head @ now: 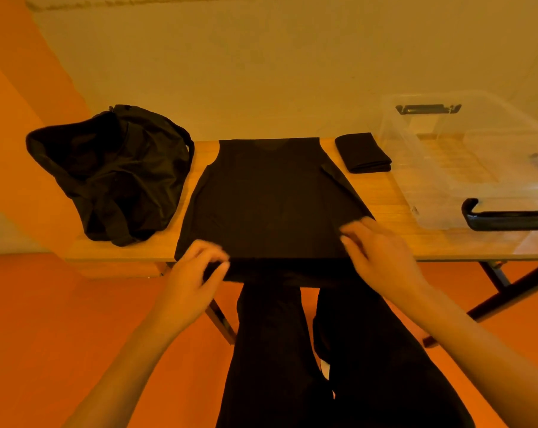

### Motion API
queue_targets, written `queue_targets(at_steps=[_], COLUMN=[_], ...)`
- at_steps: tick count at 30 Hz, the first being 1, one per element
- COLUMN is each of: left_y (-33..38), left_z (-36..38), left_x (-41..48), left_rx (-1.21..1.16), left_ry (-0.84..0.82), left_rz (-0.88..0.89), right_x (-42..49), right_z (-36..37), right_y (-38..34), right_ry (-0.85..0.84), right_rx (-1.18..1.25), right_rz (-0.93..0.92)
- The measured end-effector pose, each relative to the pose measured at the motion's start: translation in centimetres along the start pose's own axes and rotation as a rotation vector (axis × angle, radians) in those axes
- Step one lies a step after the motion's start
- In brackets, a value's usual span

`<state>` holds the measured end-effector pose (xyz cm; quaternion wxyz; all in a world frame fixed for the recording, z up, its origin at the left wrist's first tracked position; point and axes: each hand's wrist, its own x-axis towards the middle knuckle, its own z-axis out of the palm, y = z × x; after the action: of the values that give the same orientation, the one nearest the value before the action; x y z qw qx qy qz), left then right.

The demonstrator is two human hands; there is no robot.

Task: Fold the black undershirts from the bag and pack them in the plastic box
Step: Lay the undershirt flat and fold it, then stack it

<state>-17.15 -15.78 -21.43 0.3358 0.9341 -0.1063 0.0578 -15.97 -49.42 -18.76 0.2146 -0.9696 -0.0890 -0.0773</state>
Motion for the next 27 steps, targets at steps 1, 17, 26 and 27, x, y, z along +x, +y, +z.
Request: queue_targets(at_steps=[1, 17, 26, 27], left_y=[0.9, -5.8, -3.7, -4.0], left_z=[0.5, 1.1, 2.6, 2.5], left_x=[2.4, 19.7, 20.7, 20.6], left_rx=[0.016, 0.609, 0.651, 0.64], left_ry=[-0.013, -0.243, -0.255, -0.277], left_rz=[0.069, -0.216, -0.168, -0.199], right_x=[2.8, 17.4, 19.0, 19.1], right_z=[0.8, 5.4, 6.4, 6.3], right_y=[-0.4, 4.5, 3.4, 3.9], right_ry=[0.006, -0.244, -0.263, -0.252], right_rx=[-0.028, -0.474, -0.322, -0.318], right_rz=[-0.062, 0.234, 0.079, 0.125])
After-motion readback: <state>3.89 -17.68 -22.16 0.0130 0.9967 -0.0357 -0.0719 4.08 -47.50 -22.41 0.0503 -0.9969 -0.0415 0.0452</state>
